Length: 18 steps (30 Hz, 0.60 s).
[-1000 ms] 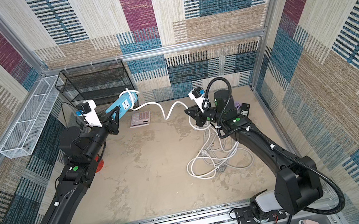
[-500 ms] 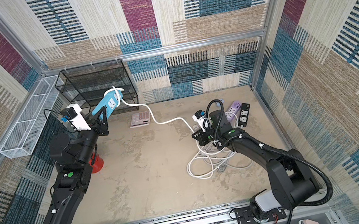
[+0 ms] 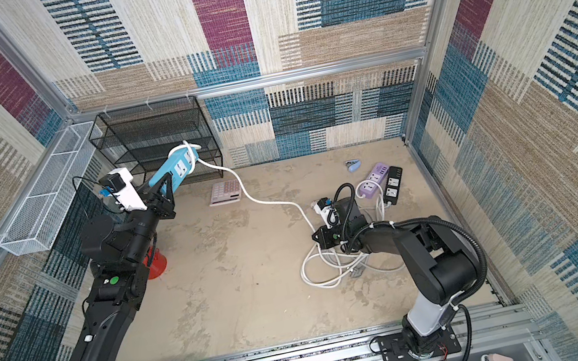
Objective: Unwrap the cord wrapped around the power strip
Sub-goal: Unwrap the power cord from the power strip.
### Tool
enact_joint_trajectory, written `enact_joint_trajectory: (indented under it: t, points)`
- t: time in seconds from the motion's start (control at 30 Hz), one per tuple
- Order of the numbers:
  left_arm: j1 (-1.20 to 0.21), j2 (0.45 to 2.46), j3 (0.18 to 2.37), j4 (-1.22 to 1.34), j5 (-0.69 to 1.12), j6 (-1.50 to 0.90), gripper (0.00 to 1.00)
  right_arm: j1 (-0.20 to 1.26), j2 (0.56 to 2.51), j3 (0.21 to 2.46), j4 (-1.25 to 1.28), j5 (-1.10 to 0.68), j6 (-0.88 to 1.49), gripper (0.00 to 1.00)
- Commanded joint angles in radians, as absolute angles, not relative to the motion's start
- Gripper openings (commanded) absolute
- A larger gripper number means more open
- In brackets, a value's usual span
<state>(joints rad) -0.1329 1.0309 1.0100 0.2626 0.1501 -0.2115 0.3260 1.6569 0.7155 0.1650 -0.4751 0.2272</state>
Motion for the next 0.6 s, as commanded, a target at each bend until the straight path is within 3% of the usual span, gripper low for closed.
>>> enact_joint_trajectory:
  t: [0.0,0.53,0.57]
  points:
    - [-0.129,1.037,1.007,0.386,0.158,-0.231,0.0,0.33,1.688,0.707,0.25,-0.429,0.261,0.0]
    - [-0.129,1.069,1.003,0.426,0.224,-0.281,0.0,0.355,1.679,0.676,0.3,-0.406,0.236,0.0]
    - [-0.129,1.073,1.004,0.428,0.232,-0.284,0.0,0.357,1.664,0.676,0.305,-0.411,0.231,0.05]
